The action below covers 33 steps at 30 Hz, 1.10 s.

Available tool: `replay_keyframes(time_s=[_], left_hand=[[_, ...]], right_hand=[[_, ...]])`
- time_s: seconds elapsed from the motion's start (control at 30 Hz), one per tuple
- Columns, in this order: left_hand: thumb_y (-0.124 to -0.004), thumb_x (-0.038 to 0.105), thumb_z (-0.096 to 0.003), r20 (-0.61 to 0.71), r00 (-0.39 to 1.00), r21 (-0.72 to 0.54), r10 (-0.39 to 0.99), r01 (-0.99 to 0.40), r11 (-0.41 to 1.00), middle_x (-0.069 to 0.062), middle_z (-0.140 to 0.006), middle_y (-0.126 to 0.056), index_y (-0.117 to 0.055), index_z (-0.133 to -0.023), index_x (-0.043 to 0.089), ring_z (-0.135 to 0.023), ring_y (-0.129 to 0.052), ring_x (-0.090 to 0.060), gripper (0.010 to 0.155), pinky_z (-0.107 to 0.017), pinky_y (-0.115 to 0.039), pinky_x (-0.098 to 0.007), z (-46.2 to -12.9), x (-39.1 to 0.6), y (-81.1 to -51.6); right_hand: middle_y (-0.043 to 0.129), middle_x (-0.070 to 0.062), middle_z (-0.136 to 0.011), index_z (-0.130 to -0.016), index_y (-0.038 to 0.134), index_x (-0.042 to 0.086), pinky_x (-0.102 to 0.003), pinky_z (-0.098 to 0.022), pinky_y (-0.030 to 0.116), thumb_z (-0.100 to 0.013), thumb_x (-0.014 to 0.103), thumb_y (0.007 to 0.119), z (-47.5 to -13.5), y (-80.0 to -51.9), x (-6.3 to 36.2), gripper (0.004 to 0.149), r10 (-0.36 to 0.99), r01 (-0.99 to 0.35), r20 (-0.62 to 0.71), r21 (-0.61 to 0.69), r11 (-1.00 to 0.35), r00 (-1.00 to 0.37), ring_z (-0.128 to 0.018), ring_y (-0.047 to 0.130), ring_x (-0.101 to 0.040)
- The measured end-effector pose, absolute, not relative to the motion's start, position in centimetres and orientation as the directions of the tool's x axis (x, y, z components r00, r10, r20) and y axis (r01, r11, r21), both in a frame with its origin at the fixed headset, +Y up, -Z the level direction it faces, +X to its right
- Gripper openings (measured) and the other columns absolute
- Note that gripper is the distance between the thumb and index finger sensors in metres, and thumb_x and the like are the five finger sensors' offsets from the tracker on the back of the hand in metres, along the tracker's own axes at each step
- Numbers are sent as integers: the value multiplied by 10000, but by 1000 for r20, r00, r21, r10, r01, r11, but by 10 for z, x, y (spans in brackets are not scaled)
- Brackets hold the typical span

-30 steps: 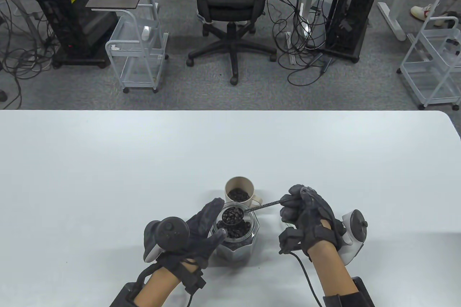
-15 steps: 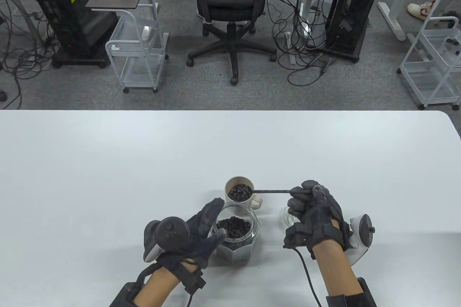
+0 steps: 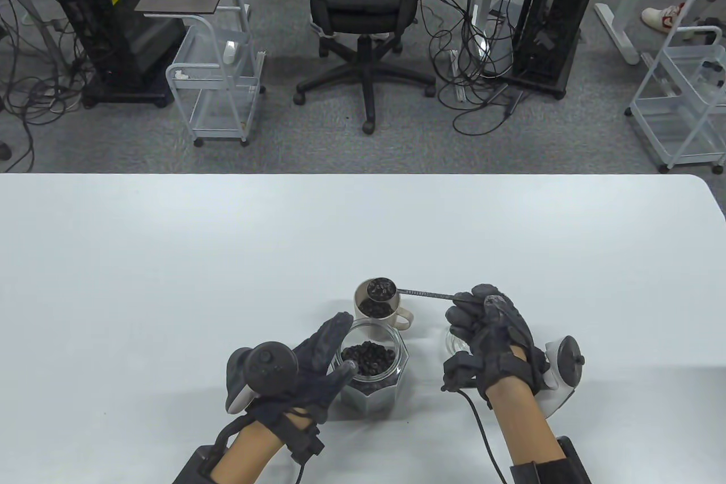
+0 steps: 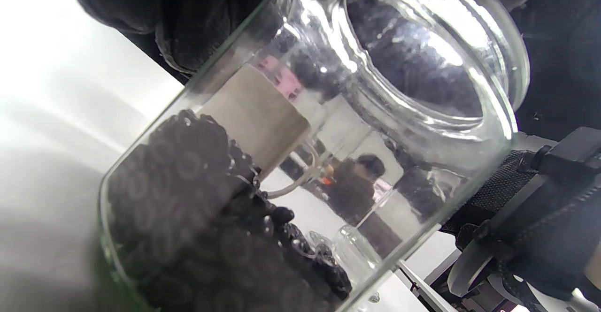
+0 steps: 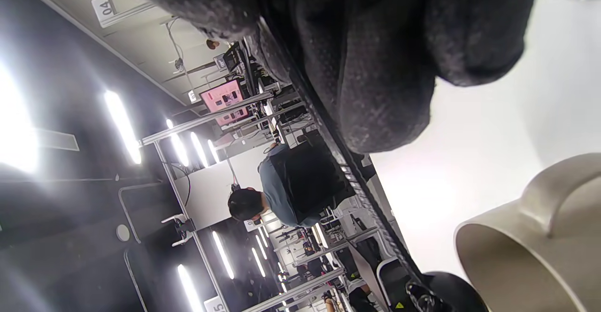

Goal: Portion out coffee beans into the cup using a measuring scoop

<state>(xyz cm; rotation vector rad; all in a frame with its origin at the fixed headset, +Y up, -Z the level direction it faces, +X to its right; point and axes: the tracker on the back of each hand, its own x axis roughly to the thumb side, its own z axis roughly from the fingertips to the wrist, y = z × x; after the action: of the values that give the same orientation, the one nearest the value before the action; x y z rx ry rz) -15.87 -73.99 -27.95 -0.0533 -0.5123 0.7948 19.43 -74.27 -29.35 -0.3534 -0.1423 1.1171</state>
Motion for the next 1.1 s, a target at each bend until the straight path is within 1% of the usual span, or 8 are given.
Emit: replay_keyframes(time_s=[0.2, 0.33, 0.47, 0.57, 0.63, 0.77, 0.9, 1.1], left_hand=[[-549, 723, -470, 418, 584, -238, 696, -669, 704, -237, -1140, -541, -352, -1141, 255, -951, -739, -544, 842, -643, -592, -680, -280, -159, -740], [-550, 722, -469, 419, 586, -237, 694, -667, 706, -238, -1139, -545, -354, -1140, 254, -950, -740, -544, 841, -642, -594, -679, -279, -159, -740], [-550, 723, -469, 417, 582, -239, 698, -671, 702, -237, -1140, -542, -353, -1140, 256, -951, -739, -544, 841, -643, -592, -680, -280, -159, -740], [-549, 723, -470, 416, 583, -241, 698, -670, 702, -237, -1140, -542, -351, -1141, 255, -952, -736, -545, 841, -644, -591, -680, -280, -159, -740], [-548, 723, -470, 416, 584, -242, 697, -668, 704, -237, -1141, -540, -349, -1141, 256, -952, -737, -545, 841, -643, -591, -680, -279, -159, -740], [-548, 724, -469, 416, 582, -241, 699, -670, 702, -237, -1139, -542, -350, -1141, 256, -952, -739, -543, 842, -643, -592, -679, -280, -159, -740], [-549, 724, -468, 417, 584, -240, 697, -669, 704, -239, -1139, -544, -352, -1141, 257, -949, -739, -547, 842, -643, -593, -680, -280, -159, -740], [-550, 722, -470, 415, 581, -241, 700, -672, 701, -238, -1139, -542, -351, -1141, 255, -950, -739, -545, 841, -643, -592, -680, -280, -159, -740]], right_hand=[[799, -294, -816, -932, 690, 62, -608, -479, 756, -536, 269, 716, -296, -745, 186, 448, 961, -913, -47, -327, 243, 272, -618, 977, -487], [780, -308, -837, -939, 697, 65, -631, -491, 732, -530, 254, 721, -301, -741, 174, 451, 993, -970, 13, -214, 116, 116, -643, 952, -512], [788, -298, -848, -941, 723, 96, -642, -498, 721, -526, 263, 729, -301, -723, 162, 447, 979, -986, 153, -119, -114, -132, -652, 944, -522], [811, -275, -841, -940, 733, 117, -634, -497, 731, -525, 274, 732, -299, -710, 157, 444, 911, -949, 269, -120, -291, -313, -645, 957, -505], [823, -272, -833, -934, 746, 119, -634, -494, 733, -520, 272, 739, -297, -704, 154, 442, 858, -923, 339, -133, -361, -385, -636, 962, -504], [826, -276, -832, -930, 757, 121, -641, -496, 728, -516, 266, 746, -295, -699, 148, 439, 798, -892, 403, -148, -427, -448, -634, 962, -511], [823, -280, -836, -930, 763, 125, -648, -501, 719, -515, 261, 751, -294, -697, 146, 437, 784, -890, 430, -137, -434, -449, -640, 955, -517], [827, -273, -835, -929, 765, 128, -649, -499, 718, -514, 265, 751, -292, -692, 148, 437, 761, -885, 457, -172, -432, -460, -637, 959, -510]])
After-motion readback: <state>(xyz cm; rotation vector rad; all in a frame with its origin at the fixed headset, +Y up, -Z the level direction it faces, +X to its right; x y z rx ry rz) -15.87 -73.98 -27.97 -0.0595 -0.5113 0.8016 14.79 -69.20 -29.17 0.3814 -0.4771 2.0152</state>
